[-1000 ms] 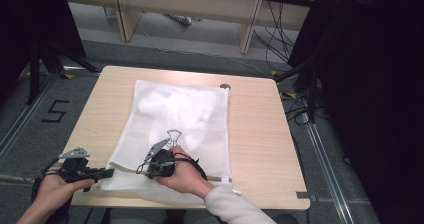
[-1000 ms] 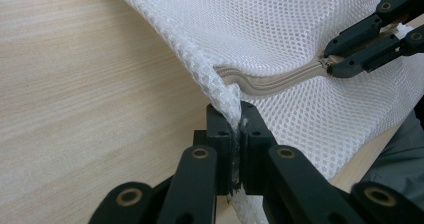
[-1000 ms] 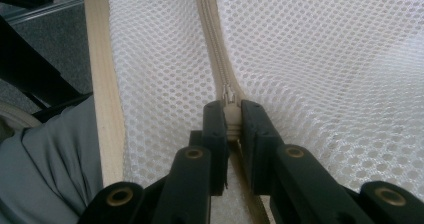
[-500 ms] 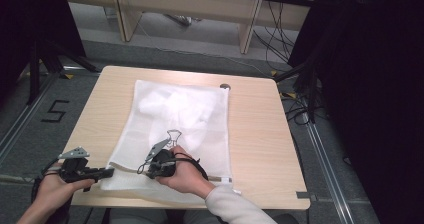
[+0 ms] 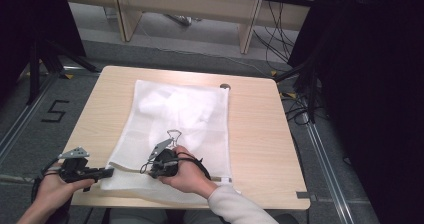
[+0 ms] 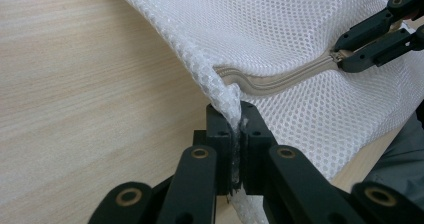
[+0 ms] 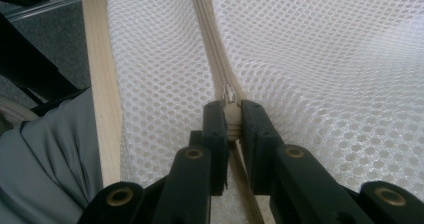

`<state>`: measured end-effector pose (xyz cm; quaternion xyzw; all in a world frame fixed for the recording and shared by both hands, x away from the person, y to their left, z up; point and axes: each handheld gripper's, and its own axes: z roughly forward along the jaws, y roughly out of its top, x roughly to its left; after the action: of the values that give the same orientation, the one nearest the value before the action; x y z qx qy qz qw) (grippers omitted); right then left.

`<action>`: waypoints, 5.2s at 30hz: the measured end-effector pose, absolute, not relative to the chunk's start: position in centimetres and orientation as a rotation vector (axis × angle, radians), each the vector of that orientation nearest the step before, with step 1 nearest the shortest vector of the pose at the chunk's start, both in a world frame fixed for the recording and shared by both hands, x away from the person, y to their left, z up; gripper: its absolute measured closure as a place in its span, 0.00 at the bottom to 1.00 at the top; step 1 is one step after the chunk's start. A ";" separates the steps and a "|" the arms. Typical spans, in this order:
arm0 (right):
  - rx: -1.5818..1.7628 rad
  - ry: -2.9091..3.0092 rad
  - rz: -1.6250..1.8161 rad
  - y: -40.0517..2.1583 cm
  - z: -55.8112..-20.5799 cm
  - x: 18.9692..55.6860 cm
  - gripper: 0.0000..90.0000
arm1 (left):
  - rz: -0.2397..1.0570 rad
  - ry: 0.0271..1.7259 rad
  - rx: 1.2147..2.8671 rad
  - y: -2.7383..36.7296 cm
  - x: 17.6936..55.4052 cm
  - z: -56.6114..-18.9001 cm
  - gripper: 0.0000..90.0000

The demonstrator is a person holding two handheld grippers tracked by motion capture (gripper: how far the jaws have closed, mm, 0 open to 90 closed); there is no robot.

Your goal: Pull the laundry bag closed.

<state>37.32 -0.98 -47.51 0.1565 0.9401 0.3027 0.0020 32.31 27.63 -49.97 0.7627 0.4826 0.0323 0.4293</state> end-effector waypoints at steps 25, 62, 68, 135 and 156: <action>0.479 2.943 0.961 -1.9 -47.2 37.5 0.92 | 0.092 1.212 1.898 27.6 32.3 -50.0 0.95; 0.521 2.927 0.961 -3.3 -46.9 37.5 0.92 | 0.087 1.212 1.929 27.5 32.9 -50.0 0.95; 0.535 2.923 0.951 -3.5 -46.8 37.5 0.92 | 0.089 1.230 1.933 27.6 32.9 -50.0 0.95; 0.615 2.942 0.918 -6.3 -46.9 37.8 0.92 | 0.088 1.240 1.940 27.4 32.9 -50.1 0.95; 0.604 2.930 0.926 -6.9 -46.7 37.8 0.92 | 0.083 1.233 1.939 27.4 32.9 -50.1 0.95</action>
<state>37.83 -6.90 -46.65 0.1929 0.9356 0.2958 0.0047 32.92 27.40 -50.12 0.7697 0.4893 0.0330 0.4088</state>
